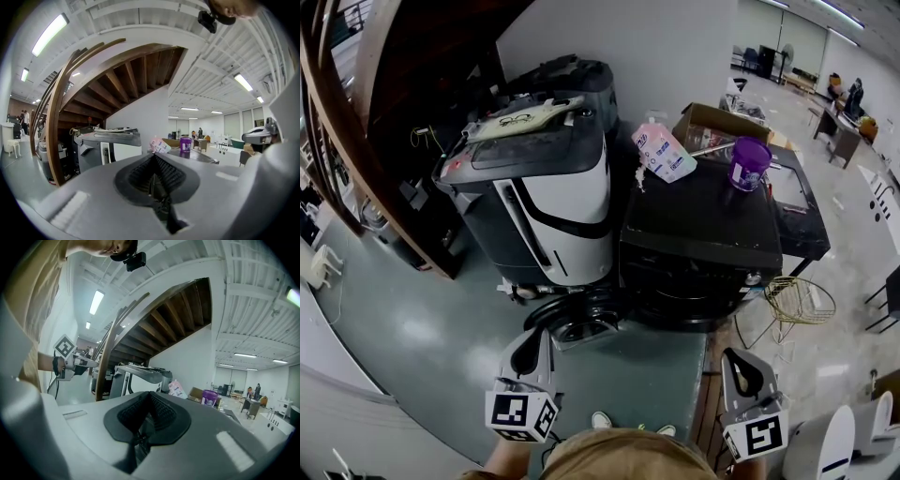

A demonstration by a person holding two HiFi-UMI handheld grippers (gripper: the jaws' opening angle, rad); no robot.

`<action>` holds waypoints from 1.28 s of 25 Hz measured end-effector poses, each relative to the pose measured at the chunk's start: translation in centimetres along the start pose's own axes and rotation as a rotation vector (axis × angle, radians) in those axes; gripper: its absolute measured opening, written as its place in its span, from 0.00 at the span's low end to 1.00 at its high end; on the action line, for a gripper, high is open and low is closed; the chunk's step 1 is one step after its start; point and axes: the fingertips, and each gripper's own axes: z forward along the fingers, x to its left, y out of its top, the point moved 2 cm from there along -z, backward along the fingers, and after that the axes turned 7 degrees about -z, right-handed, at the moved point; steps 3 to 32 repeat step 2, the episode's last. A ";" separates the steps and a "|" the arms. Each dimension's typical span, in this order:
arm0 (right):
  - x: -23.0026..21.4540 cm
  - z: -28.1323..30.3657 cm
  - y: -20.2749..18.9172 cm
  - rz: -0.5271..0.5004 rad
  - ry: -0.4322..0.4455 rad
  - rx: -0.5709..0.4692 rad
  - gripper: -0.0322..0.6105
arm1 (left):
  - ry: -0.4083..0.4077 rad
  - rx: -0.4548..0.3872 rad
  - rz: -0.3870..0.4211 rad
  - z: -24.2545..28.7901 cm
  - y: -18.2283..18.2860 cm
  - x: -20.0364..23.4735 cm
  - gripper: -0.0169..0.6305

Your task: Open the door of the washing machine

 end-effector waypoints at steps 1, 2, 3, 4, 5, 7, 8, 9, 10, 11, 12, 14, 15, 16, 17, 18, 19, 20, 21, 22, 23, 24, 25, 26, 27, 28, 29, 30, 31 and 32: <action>0.1 0.1 0.0 -0.001 0.002 0.000 0.06 | 0.001 0.001 -0.004 0.0 -0.1 0.1 0.12; 0.1 0.2 0.0 -0.002 0.004 -0.001 0.06 | 0.003 0.001 -0.009 0.0 -0.2 0.2 0.12; 0.1 0.2 0.0 -0.002 0.004 -0.001 0.06 | 0.003 0.001 -0.009 0.0 -0.2 0.2 0.12; 0.1 0.2 0.0 -0.002 0.004 -0.001 0.06 | 0.003 0.001 -0.009 0.0 -0.2 0.2 0.12; 0.1 0.2 0.0 -0.002 0.004 -0.001 0.06 | 0.003 0.001 -0.009 0.0 -0.2 0.2 0.12; 0.1 0.2 0.0 -0.002 0.004 -0.001 0.06 | 0.003 0.001 -0.009 0.0 -0.2 0.2 0.12; 0.1 0.2 0.0 -0.002 0.004 -0.001 0.06 | 0.003 0.001 -0.009 0.0 -0.2 0.2 0.12; 0.1 0.2 0.0 -0.002 0.004 -0.001 0.06 | 0.003 0.001 -0.009 0.0 -0.2 0.2 0.12; 0.1 0.2 0.0 -0.002 0.004 -0.001 0.06 | 0.003 0.001 -0.009 0.0 -0.2 0.2 0.12; 0.1 0.2 0.0 -0.002 0.004 -0.001 0.06 | 0.003 0.001 -0.009 0.0 -0.2 0.2 0.12; 0.1 0.2 0.0 -0.002 0.004 -0.001 0.06 | 0.003 0.001 -0.009 0.0 -0.2 0.2 0.12; 0.1 0.2 0.0 -0.002 0.004 -0.001 0.06 | 0.003 0.001 -0.009 0.0 -0.2 0.2 0.12; 0.1 0.2 0.0 -0.002 0.004 -0.001 0.06 | 0.003 0.001 -0.009 0.0 -0.2 0.2 0.12; 0.1 0.2 0.0 -0.002 0.004 -0.001 0.06 | 0.003 0.001 -0.009 0.0 -0.2 0.2 0.12; 0.1 0.2 0.0 -0.002 0.004 -0.001 0.06 | 0.003 0.001 -0.009 0.0 -0.2 0.2 0.12; 0.1 0.2 0.0 -0.002 0.004 -0.001 0.06 | 0.003 0.001 -0.009 0.0 -0.2 0.2 0.12; 0.1 0.2 0.0 -0.002 0.004 -0.001 0.06 | 0.003 0.001 -0.009 0.0 -0.2 0.2 0.12; 0.1 0.2 0.0 -0.002 0.004 -0.001 0.06 | 0.003 0.001 -0.009 0.0 -0.2 0.2 0.12; 0.1 0.2 0.0 -0.002 0.004 -0.001 0.06 | 0.003 0.001 -0.009 0.0 -0.2 0.2 0.12; 0.1 0.2 0.0 -0.002 0.004 -0.001 0.06 | 0.003 0.001 -0.009 0.0 -0.2 0.2 0.12; 0.1 0.2 0.0 -0.002 0.004 -0.001 0.06 | 0.003 0.001 -0.009 0.0 -0.2 0.2 0.12; 0.1 0.2 0.0 -0.002 0.004 -0.001 0.06 | 0.003 0.001 -0.009 0.0 -0.2 0.2 0.12; 0.1 0.2 0.0 -0.002 0.004 -0.001 0.06 | 0.003 0.001 -0.009 0.0 -0.2 0.2 0.12; 0.1 0.2 0.0 -0.002 0.004 -0.001 0.06 | 0.003 0.001 -0.009 0.0 -0.2 0.2 0.12; 0.1 0.2 0.0 -0.002 0.004 -0.001 0.06 | 0.003 0.001 -0.009 0.0 -0.2 0.2 0.12; 0.1 0.2 0.0 -0.002 0.004 -0.001 0.06 | 0.003 0.001 -0.009 0.0 -0.2 0.2 0.12; 0.1 0.2 0.0 -0.002 0.004 -0.001 0.06 | 0.003 0.001 -0.009 0.0 -0.2 0.2 0.12; 0.1 0.2 0.0 -0.002 0.004 -0.001 0.06 | 0.003 0.001 -0.009 0.0 -0.2 0.2 0.12; 0.1 0.2 0.0 -0.002 0.004 -0.001 0.06 | 0.003 0.001 -0.009 0.0 -0.2 0.2 0.12; 0.1 0.2 0.0 -0.002 0.004 -0.001 0.06 | 0.003 0.001 -0.009 0.0 -0.2 0.2 0.12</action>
